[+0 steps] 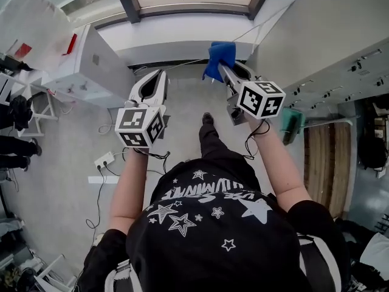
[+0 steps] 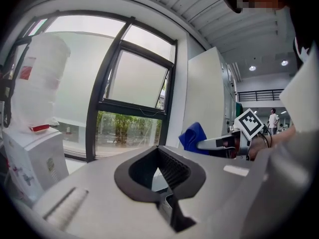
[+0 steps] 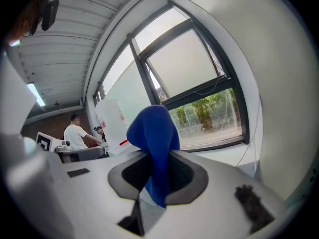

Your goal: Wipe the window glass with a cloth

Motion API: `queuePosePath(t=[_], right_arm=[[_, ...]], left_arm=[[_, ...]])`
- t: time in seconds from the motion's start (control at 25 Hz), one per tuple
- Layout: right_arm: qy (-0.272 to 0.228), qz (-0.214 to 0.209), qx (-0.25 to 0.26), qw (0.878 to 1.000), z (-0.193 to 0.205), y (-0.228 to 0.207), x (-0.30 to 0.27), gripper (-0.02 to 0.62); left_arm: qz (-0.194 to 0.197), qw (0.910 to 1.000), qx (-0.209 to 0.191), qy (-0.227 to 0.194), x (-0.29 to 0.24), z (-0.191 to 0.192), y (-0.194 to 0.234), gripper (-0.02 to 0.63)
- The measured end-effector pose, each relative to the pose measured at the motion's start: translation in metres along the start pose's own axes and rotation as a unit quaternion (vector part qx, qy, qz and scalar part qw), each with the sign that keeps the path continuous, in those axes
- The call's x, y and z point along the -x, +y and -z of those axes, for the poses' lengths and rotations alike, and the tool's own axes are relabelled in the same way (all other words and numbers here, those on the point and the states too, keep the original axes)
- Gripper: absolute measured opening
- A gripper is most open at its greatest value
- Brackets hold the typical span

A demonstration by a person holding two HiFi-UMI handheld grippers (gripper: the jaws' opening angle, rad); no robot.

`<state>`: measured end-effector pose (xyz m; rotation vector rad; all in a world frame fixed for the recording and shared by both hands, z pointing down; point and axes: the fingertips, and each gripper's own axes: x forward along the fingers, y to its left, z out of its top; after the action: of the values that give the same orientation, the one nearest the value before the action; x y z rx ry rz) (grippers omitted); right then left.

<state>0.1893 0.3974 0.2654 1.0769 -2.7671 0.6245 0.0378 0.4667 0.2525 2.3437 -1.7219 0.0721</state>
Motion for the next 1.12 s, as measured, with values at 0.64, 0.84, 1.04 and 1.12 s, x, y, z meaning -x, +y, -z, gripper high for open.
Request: queuePosePath(t=[0.64, 0.84, 1.04, 1.12], right_arm=[[0.01, -0.012, -0.001, 1.0, -0.069, -0.114, -0.092, 0.074], [0.011, -0.016, 0.002, 1.0, -0.084, -0.148, -0.102, 0.074], [0.019, -0.026, 0.017, 0.999, -0.09, -0.172, -0.114, 0.074], [0.02, -0.031, 0.013, 0.999, -0.092, -0.18, -0.12, 0.074]], left_arm=[[-0.015, 0.9999, 0.003, 0.004, -0.149, -0.039, 0.027, 0.009], [-0.019, 0.9998, -0.007, 0.0, -0.191, -0.052, 0.021, 0.009], [-0.025, 0.9997, -0.006, 0.001, -0.224, -0.055, 0.016, 0.009], [-0.031, 0.9995, -0.004, 0.002, -0.232, -0.055, 0.016, 0.009]])
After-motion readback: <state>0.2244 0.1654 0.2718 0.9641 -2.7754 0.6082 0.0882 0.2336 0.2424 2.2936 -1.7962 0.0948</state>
